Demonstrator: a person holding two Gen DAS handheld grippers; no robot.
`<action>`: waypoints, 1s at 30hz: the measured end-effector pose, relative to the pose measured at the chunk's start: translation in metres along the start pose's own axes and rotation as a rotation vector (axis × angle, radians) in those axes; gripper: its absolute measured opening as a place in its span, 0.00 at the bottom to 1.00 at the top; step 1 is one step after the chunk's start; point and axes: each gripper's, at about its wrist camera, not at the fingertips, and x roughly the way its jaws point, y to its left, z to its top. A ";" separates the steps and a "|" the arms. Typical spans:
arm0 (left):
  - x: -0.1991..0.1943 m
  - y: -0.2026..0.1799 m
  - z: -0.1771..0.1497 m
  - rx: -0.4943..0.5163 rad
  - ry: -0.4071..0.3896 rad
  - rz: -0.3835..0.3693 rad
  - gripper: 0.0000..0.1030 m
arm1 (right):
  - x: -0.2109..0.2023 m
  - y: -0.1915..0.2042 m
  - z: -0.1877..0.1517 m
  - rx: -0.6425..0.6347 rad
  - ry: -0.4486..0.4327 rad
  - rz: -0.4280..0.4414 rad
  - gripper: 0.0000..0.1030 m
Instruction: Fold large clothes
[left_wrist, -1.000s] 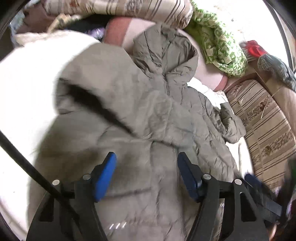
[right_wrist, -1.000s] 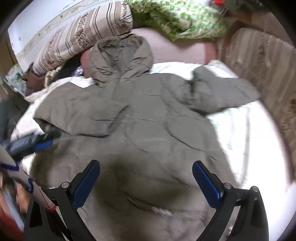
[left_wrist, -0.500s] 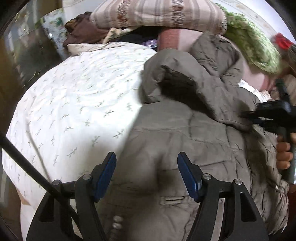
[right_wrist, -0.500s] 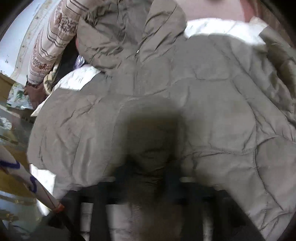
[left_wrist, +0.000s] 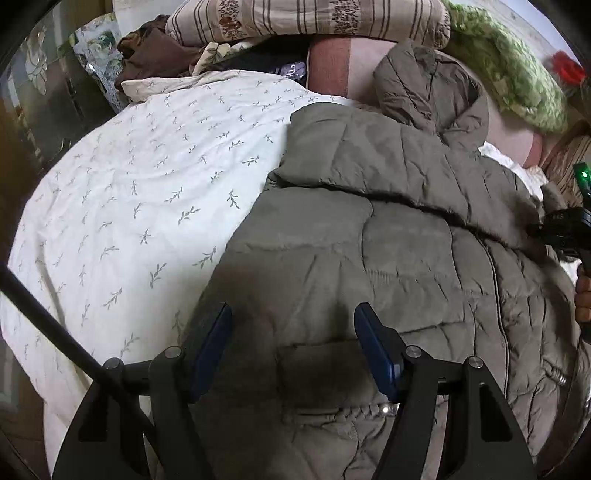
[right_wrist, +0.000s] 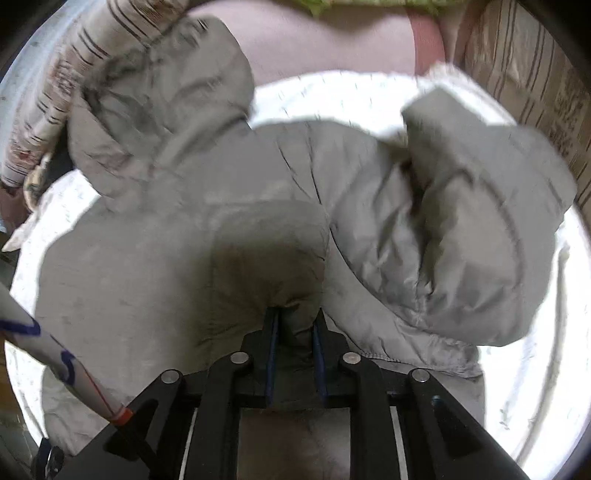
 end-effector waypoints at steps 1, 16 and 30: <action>-0.004 -0.001 -0.001 0.001 -0.001 -0.001 0.66 | 0.003 -0.001 0.001 0.000 -0.002 -0.002 0.24; -0.111 -0.046 -0.021 0.037 -0.097 -0.058 0.66 | -0.120 -0.051 -0.038 -0.090 -0.342 0.104 0.85; -0.096 -0.104 -0.036 0.163 -0.037 0.025 0.66 | -0.119 -0.246 -0.047 0.228 -0.211 0.006 0.80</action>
